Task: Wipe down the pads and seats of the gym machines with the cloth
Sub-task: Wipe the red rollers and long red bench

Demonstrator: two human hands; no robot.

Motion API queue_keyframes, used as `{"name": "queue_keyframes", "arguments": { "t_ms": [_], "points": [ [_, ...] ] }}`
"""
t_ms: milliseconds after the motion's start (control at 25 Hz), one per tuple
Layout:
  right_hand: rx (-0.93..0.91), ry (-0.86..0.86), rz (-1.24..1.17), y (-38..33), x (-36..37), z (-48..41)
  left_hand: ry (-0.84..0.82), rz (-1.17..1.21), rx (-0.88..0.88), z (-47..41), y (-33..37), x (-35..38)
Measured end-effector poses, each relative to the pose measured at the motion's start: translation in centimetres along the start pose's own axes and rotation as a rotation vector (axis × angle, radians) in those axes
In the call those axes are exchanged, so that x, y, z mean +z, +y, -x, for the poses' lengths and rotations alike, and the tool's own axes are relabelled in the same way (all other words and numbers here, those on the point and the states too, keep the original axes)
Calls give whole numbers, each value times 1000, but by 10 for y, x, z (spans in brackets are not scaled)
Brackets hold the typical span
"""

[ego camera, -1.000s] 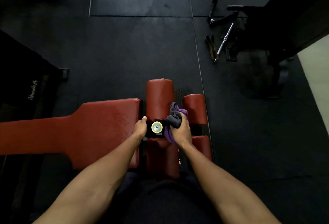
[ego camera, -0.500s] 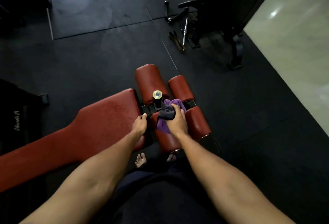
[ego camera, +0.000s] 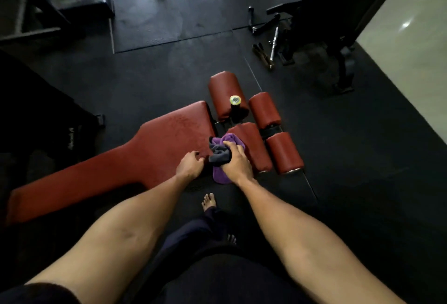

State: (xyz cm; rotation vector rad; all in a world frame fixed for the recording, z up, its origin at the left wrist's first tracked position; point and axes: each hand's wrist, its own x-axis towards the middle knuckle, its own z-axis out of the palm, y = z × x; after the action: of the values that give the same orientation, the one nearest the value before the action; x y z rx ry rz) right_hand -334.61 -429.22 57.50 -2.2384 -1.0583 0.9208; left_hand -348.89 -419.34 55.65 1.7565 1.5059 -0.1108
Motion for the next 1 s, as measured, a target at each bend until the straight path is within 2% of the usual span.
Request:
{"name": "queue_keyframes", "arguments": {
  "t_ms": [160,360,760,920,1000],
  "points": [
    [-40,-68,52,-13,25,12,29,-58,-38,16,-36,-16],
    [-73,-112,135,-30,40,-12,50,-86,-18,-9,-60,-35],
    [-110,-125,296,-100,70,-161,20,-33,9,-168,-76,-78],
    [-64,-158,392,-109,90,-203,71,-88,72,-228,-75,-81],
    [-52,-76,374,-110,100,-204,86,-113,109,-249,-76,-77]
  ]
}}
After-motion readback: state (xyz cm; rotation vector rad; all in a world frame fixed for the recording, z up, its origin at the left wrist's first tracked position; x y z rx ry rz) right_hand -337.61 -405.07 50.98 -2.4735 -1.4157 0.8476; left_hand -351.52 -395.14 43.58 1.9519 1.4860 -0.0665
